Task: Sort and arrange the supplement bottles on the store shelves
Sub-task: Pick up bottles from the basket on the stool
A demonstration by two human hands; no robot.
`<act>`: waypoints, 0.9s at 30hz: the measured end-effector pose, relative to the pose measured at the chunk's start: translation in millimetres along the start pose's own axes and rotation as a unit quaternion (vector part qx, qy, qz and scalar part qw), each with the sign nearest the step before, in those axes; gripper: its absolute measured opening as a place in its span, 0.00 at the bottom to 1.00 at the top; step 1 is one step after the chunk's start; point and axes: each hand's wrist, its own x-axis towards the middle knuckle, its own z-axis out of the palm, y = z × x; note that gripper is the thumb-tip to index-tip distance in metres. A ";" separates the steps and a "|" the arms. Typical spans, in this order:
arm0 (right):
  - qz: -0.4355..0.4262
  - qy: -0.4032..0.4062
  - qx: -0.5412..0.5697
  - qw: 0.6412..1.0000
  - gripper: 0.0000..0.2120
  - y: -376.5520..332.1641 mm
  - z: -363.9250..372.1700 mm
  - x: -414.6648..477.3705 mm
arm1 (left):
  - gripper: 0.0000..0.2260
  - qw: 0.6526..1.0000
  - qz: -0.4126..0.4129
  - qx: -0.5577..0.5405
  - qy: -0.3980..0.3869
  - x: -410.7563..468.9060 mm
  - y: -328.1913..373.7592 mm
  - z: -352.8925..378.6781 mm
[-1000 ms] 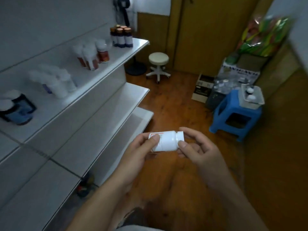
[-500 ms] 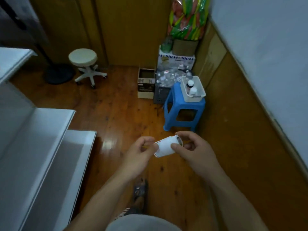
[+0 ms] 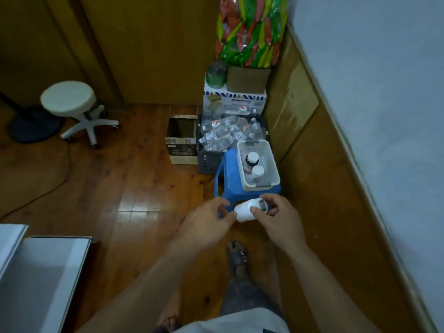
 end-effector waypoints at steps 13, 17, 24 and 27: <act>0.044 -0.105 -0.197 0.974 0.19 109.2 7.7 304.7 | 0.15 0.987 -0.148 0.058 -0.033 239.8 64.5 65.2; 0.033 -0.149 -0.256 0.954 0.19 129.3 20.1 327.6 | 0.17 0.981 -0.184 0.049 -0.035 271.7 58.0 78.6; 0.018 -0.154 -0.280 0.947 0.19 137.7 15.5 359.5 | 0.17 0.977 -0.203 0.043 -0.040 294.9 52.7 90.5; 0.024 -0.162 -0.308 0.937 0.19 146.8 15.7 356.1 | 0.18 0.977 -0.208 0.036 -0.039 294.3 49.1 92.2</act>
